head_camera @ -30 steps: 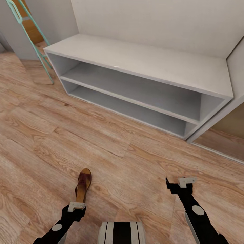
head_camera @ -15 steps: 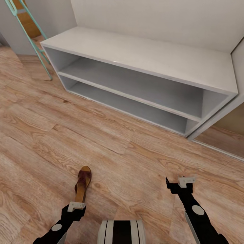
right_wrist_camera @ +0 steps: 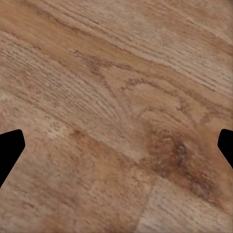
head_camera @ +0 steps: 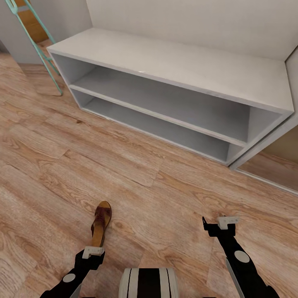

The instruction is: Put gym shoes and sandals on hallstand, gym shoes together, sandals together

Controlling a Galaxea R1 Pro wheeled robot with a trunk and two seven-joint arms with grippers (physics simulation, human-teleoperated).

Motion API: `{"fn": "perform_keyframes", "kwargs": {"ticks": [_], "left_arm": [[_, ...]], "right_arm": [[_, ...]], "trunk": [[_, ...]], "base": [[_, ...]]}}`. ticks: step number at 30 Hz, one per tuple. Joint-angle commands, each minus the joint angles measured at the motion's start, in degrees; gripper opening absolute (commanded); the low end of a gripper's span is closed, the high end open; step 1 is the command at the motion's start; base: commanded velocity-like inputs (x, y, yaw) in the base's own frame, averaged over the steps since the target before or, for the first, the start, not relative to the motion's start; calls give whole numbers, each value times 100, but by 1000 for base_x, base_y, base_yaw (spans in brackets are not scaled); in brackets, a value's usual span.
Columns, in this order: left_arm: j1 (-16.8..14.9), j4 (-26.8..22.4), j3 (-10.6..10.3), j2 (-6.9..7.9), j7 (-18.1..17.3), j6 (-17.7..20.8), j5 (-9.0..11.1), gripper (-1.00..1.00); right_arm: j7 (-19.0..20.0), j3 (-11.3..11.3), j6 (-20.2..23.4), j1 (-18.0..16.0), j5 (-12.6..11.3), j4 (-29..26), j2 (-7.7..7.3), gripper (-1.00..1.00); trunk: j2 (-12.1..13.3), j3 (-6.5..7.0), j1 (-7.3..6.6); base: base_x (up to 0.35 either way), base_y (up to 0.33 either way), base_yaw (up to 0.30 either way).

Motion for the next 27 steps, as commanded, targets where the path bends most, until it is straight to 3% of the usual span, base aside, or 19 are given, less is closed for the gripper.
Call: {"fn": "perform_keyframes", "kwargs": {"ticks": [1, 10, 17, 27], "left_arm": [[-1, 4, -20, 3, 5, -21, -17, 100], [4, 2, -8, 3, 5, -24, -13, 100], [4, -3, -5, 6, 6, -24, -13, 100], [18, 2, -6, 0, 6, -24, -17, 100]], "right_arm": [[2, -2, 36, -2, 60, -10, 0, 100], [2, -2, 36, -4, 65, 1, 0, 100], [1, -2, 36, -2, 68, -1, 0, 100], [-1, -2, 36, -3, 68, -1, 0, 100]], "trunk": [[-1, -3, -1], [-1, -3, -1], [-11, -158, 17], [-11, -158, 17]], "base": [[0, 0, 0], [0, 0, 0], [0, 0, 0], [0, 0, 0]]}}
